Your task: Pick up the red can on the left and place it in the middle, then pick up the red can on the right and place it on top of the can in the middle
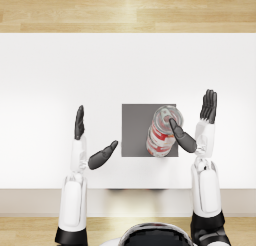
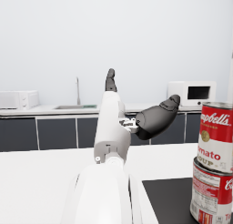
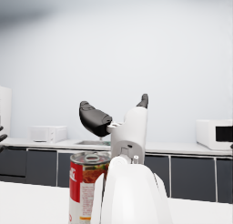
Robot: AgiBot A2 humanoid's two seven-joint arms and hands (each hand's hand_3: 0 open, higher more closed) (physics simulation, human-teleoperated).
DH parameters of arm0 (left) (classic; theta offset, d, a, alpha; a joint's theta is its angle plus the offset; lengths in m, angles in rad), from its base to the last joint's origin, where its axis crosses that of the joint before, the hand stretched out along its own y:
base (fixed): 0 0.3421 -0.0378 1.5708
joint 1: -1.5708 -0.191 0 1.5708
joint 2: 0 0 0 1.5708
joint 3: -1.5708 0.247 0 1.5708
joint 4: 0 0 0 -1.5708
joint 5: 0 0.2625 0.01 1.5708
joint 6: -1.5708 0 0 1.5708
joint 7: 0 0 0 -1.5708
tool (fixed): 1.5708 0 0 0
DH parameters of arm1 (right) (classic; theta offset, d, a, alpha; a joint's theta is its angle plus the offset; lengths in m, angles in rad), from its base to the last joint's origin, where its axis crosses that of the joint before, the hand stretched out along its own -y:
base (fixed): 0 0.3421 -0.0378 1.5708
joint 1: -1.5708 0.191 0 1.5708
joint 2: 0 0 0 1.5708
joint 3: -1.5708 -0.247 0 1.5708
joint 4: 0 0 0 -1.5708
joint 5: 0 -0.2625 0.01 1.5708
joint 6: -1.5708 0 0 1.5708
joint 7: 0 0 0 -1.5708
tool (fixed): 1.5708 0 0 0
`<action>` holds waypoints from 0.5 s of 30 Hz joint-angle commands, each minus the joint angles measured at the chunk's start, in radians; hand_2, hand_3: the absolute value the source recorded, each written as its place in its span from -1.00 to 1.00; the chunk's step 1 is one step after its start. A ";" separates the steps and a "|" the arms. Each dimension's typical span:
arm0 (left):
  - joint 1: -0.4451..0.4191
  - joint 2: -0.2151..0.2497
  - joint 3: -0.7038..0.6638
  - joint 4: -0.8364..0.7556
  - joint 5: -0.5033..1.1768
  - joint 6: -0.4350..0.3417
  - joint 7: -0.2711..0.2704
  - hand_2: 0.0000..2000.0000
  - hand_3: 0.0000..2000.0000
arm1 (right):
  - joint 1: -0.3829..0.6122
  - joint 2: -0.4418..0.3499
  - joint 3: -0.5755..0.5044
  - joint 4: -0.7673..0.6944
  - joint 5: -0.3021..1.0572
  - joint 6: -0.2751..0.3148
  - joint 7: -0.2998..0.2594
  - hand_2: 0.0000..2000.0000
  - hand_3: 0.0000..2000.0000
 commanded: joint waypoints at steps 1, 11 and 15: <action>0.054 0.003 -0.063 -0.008 0.000 0.000 0.000 -1.00 -1.00 | 0.030 0.001 -0.163 0.049 0.000 0.002 0.000 -1.00 -1.00; 0.054 0.005 -0.125 0.018 0.000 0.000 0.000 -1.00 -1.00 | -0.030 -0.002 -0.218 0.048 -0.001 0.198 0.157 -1.00 -1.00; 0.041 0.008 -0.125 0.015 0.000 0.000 0.000 -1.00 -1.00 | -0.044 -0.003 -0.234 0.047 -0.001 0.258 0.250 -1.00 -1.00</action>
